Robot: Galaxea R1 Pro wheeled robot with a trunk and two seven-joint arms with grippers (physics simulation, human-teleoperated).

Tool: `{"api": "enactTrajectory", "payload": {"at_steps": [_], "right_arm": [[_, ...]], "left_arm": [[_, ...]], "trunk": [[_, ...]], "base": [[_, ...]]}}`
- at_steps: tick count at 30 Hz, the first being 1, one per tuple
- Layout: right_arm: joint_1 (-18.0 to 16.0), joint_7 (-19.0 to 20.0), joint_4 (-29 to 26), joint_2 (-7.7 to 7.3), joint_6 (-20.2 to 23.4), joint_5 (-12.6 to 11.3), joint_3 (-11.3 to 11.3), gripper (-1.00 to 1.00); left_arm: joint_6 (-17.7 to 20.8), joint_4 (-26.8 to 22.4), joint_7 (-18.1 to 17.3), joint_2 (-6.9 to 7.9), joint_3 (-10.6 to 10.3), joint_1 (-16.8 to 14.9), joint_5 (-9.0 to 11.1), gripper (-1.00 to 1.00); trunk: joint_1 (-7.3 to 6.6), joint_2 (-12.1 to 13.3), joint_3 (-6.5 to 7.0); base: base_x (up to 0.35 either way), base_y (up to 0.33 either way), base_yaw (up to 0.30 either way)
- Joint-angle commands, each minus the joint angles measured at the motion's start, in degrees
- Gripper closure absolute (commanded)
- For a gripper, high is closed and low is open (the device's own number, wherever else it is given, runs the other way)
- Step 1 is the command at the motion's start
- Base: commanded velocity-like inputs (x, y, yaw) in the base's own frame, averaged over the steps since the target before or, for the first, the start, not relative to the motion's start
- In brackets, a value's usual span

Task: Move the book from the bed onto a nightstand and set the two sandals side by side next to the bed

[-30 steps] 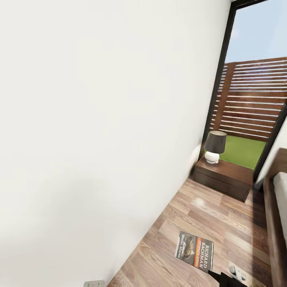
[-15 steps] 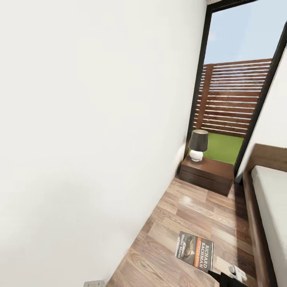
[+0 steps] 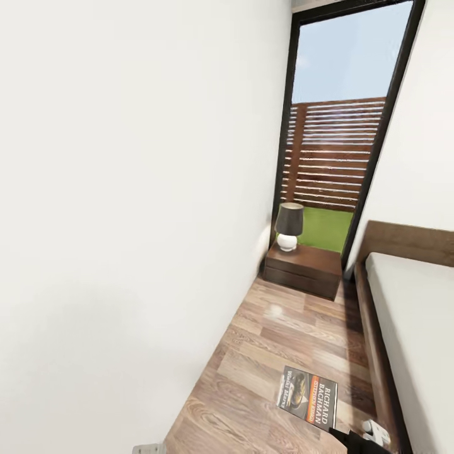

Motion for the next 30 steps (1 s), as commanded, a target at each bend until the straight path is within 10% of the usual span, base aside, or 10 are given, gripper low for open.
{"api": "enactTrajectory", "payload": {"at_steps": [1,30], "right_arm": [[-0.1,0.2,0.0,0.01,0.6,-0.2,-0.7,1.0],[-0.1,0.2,0.0,0.02,0.6,-0.2,-0.7,1.0]], "left_arm": [[-0.2,0.1,-0.1,0.02,-0.4,-0.1,0.6,-1.0],[-0.2,0.0,-0.2,0.02,-0.4,-0.1,0.6,-1.0]], "trunk": [[0.02,-0.1,-0.1],[0.02,-0.1,-0.1]], "base": [[0.0,0.0,-0.249],[0.069,0.0,-0.249]]}}
